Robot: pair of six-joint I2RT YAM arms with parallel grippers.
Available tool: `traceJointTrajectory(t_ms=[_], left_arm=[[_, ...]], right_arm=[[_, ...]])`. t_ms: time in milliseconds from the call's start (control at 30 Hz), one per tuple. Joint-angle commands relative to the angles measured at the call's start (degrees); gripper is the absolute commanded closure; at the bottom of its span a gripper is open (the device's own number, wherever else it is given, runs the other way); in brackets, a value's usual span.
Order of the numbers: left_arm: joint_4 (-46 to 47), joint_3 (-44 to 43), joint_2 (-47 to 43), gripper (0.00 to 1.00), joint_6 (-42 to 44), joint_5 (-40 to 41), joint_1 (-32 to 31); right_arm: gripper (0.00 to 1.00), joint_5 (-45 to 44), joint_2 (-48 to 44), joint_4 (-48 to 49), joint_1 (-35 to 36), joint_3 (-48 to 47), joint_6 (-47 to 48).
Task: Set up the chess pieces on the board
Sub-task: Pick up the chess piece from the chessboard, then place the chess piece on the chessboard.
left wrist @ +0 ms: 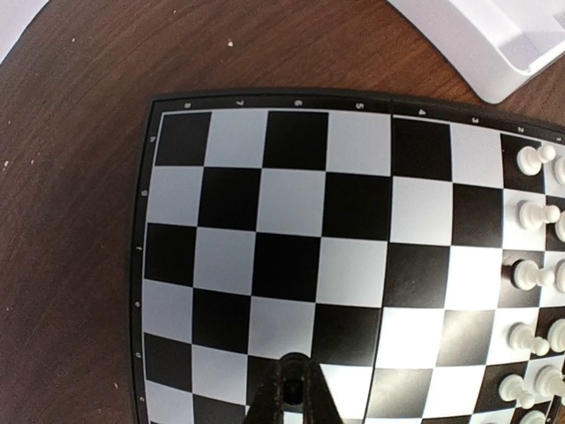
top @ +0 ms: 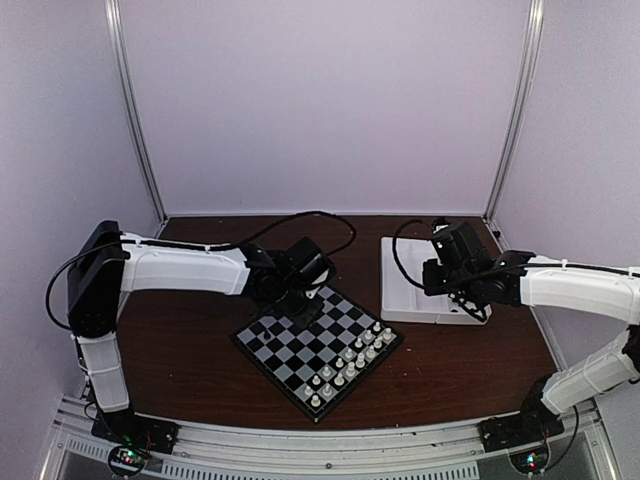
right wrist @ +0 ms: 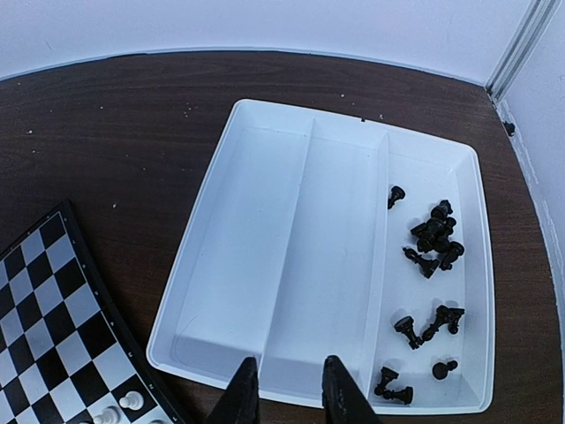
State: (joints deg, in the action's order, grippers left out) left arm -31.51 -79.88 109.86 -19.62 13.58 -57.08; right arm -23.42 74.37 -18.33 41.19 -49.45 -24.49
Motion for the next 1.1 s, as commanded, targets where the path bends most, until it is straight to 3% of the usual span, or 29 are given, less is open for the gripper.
traceJointTrajectory(t_ms=[0,1067], left_arm=[[-0.16,3.41,-2.75,1.0,-2.64,2.02,0.58],[3.12,13.77,-8.4,1.0,-5.86,1.11,4.27]], right_arm=[[0.74,0.21,0.4,1.13,-0.41,0.41,-0.67],[0.75,1.51,2.36,1.91,-0.41,-0.56,-0.28]])
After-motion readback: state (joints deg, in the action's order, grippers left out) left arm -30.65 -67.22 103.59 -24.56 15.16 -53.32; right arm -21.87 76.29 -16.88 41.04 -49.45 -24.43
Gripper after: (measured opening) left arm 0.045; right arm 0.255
